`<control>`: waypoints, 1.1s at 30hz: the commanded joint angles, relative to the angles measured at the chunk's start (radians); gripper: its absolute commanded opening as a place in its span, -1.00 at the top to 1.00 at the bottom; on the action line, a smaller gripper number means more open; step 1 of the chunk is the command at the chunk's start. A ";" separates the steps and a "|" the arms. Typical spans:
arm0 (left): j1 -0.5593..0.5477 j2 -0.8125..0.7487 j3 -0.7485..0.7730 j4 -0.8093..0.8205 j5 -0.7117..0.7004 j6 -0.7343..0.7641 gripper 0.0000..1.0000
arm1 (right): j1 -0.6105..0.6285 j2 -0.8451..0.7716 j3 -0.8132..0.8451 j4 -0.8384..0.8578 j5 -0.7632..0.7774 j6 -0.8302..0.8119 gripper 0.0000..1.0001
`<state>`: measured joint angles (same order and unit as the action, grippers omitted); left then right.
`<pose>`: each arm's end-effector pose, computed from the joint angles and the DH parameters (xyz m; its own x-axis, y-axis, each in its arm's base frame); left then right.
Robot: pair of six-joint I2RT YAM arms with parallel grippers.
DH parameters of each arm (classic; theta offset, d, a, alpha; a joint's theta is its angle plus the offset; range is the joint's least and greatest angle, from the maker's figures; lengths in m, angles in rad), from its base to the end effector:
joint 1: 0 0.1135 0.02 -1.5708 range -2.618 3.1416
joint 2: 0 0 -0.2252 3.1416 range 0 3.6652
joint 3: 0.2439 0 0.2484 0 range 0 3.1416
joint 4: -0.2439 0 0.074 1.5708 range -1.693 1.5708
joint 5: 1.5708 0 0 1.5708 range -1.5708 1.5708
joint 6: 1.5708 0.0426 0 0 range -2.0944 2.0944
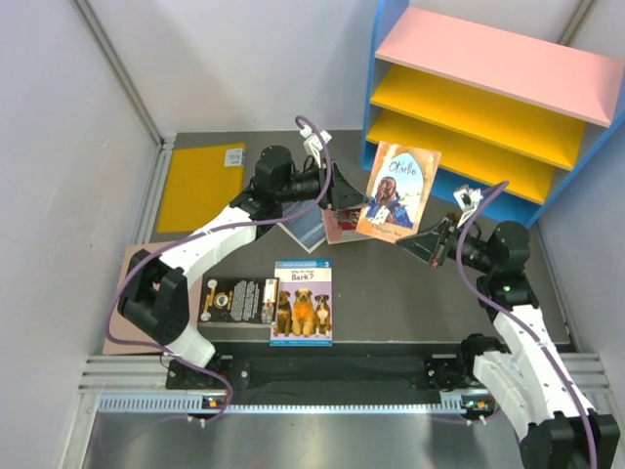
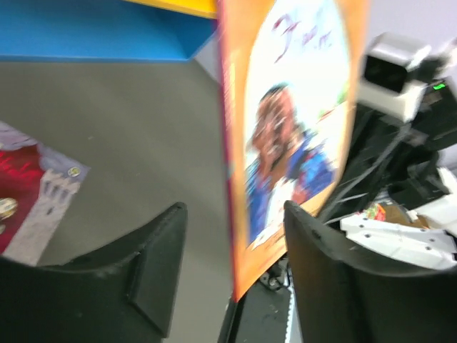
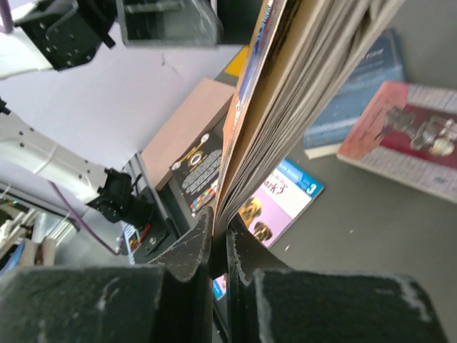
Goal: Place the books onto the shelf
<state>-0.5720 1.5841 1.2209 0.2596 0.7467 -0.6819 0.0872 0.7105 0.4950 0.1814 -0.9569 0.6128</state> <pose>0.2991 -0.2270 0.2982 -0.6759 -0.1150 -0.7279 0.6947 0.2305 -0.6814 0.1923 0.0518 0.2641 -0.5247 0.2867 -0.8015 -0.6872 0.4130 0.5976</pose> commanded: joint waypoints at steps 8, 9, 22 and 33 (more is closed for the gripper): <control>0.063 -0.058 -0.063 -0.085 -0.043 0.093 -0.66 | 0.006 0.121 0.249 -0.079 0.049 -0.117 1.00; 0.063 -0.059 -0.075 -0.085 -0.041 0.091 -0.67 | 0.006 0.142 0.266 -0.080 0.050 -0.122 1.00; -0.023 -0.023 -0.471 0.055 -0.148 0.104 -0.93 | 0.000 0.446 0.788 -0.204 0.086 -0.150 1.00; -0.347 0.083 -0.477 0.047 -0.503 0.157 -0.98 | -0.056 0.800 1.250 -0.201 0.113 0.051 1.00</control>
<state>-0.8246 1.6653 0.7071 0.3321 0.4278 -0.5896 0.0551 1.4319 1.6222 -0.0525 -0.8646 0.5747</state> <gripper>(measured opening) 0.989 0.032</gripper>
